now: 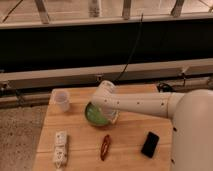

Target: Drag the ceramic bowl in a circle

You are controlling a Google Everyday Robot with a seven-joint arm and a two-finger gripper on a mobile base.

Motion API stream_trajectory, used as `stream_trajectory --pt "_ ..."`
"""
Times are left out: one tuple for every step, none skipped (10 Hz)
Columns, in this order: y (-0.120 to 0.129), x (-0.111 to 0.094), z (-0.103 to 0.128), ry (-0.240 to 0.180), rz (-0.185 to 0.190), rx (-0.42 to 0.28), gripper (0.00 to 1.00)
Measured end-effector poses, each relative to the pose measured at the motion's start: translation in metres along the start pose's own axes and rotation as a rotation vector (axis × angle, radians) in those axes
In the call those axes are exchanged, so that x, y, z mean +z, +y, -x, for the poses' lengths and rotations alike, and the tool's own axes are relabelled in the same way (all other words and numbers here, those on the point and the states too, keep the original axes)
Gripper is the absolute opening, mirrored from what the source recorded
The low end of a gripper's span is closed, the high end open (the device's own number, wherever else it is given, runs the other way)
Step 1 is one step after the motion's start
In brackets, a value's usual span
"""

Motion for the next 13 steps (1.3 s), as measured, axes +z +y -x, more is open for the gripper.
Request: stream_trajectory --pt "0.0011 -0.0002 -0.0002 0.002 -0.001 -0.012 0.0" --pt "0.0011 -0.0007 0.0004 0.005 -0.003 -0.039 0.0" --pt "0.0023 -0.0009 0.0006 0.006 -0.004 -0.06 0.0" --pt "0.0049 -0.0014 0.0026 0.005 -0.005 -0.065 0.0" --pt "0.0066 -0.0008 0.0015 0.005 -0.005 -0.071 0.0" --pt "0.0081 -0.0011 -0.0004 0.006 -0.006 -0.079 0.0" --pt "0.0086 -0.0015 0.0007 0.006 -0.007 -0.089 0.0" --pt "0.0085 -0.0012 0.0002 0.008 -0.008 -0.11 0.0" --pt "0.0083 -0.0004 0.0008 0.009 -0.013 -0.128 0.0" --pt "0.0083 -0.0007 0.0009 0.012 -0.015 -0.141 0.0" --pt "0.0082 -0.0006 0.0014 0.013 -0.017 -0.154 0.0" --pt "0.0074 -0.0005 0.0024 0.014 -0.021 -0.169 0.0" --pt "0.0072 -0.0012 0.0015 0.016 -0.023 -0.182 0.0"
